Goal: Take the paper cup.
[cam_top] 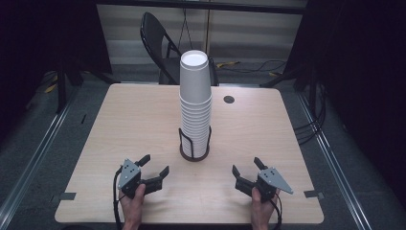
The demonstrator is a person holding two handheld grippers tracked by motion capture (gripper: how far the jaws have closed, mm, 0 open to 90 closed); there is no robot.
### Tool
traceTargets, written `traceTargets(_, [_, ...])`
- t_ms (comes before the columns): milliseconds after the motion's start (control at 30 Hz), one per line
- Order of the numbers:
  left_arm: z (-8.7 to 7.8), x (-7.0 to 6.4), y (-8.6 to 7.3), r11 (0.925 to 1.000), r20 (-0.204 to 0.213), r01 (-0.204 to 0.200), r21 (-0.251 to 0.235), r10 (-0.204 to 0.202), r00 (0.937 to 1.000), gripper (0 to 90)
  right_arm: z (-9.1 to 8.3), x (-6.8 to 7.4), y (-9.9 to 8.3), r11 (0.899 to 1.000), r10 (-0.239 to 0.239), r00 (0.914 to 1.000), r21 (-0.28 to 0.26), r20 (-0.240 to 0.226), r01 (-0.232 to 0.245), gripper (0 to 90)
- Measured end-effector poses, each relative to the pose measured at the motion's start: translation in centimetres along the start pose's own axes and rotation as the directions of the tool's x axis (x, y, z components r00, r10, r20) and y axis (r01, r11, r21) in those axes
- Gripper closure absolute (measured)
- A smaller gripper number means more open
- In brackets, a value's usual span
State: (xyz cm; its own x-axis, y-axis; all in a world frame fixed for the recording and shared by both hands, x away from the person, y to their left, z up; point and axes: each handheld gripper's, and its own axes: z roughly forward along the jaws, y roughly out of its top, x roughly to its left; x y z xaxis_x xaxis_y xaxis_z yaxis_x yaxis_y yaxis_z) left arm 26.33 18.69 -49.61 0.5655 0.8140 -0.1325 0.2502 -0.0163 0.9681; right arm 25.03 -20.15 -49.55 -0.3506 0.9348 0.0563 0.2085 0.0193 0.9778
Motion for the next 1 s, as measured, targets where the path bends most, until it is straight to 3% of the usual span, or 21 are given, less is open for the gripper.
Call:
traceTargets(100, [0.0,-0.1,0.1,0.9999,-0.002,-0.015,0.006,0.015,0.9999,15.6,0.0,-0.1,0.0,1.000,0.006,0.9999,0.001,-0.009,-0.006,13.4])
traceTargets(267, [0.2,-0.1,0.5,0.9999,0.024,0.002,0.011,-0.003,0.9997,15.8,0.1,-0.1,0.1,1.000,0.010,0.9999,0.015,-0.013,-0.010,13.3])
traceTargets(733, [0.4,-0.5,3.5,0.9994,0.067,-0.035,0.003,0.035,0.9971,16.5,0.3,0.0,0.1,0.999,-0.004,0.9999,0.035,-0.014,0.005,13.3])
traceTargets(1000, [1.0,-0.9,5.0,0.9992,0.126,-0.041,-0.005,0.041,0.9912,16.7,0.4,0.1,0.2,0.999,-0.011,0.9999,0.047,0.000,0.011,13.4])
